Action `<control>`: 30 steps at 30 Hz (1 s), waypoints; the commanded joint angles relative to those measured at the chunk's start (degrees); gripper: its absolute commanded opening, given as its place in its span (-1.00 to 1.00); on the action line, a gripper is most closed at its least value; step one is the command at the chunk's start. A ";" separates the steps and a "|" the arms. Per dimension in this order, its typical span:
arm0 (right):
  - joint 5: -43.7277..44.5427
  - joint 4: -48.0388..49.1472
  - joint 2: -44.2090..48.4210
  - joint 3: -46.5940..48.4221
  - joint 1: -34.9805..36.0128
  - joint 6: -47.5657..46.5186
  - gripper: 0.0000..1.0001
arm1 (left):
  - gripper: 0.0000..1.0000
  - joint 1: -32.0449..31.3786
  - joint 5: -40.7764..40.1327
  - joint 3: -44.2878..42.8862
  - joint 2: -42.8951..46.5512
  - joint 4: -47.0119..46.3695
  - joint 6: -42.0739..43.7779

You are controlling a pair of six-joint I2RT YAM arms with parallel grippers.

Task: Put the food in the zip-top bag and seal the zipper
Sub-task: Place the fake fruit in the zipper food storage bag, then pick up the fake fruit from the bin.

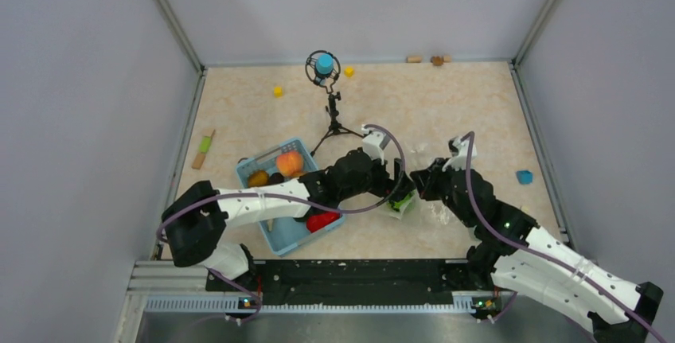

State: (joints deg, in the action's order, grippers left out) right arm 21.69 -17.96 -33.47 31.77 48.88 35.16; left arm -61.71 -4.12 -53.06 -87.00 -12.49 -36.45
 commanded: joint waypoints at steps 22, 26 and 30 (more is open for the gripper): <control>1.25 3.33 12.70 -0.73 -0.35 2.56 -1.00 | 0.93 -0.70 -33.00 10.62 29.77 25.24 -6.75; -1.29 2.75 14.93 1.42 -0.29 2.93 -1.00 | 0.93 -0.57 -40.51 10.65 33.59 35.03 -10.87; 0.96 1.41 14.30 2.15 -0.35 2.73 -1.00 | 0.93 3.11 -42.81 11.23 35.09 43.01 -17.45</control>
State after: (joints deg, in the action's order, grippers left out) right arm 21.82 -17.41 -19.16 30.55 48.88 37.63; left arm -61.63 -39.90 -42.52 -53.71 20.12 -46.28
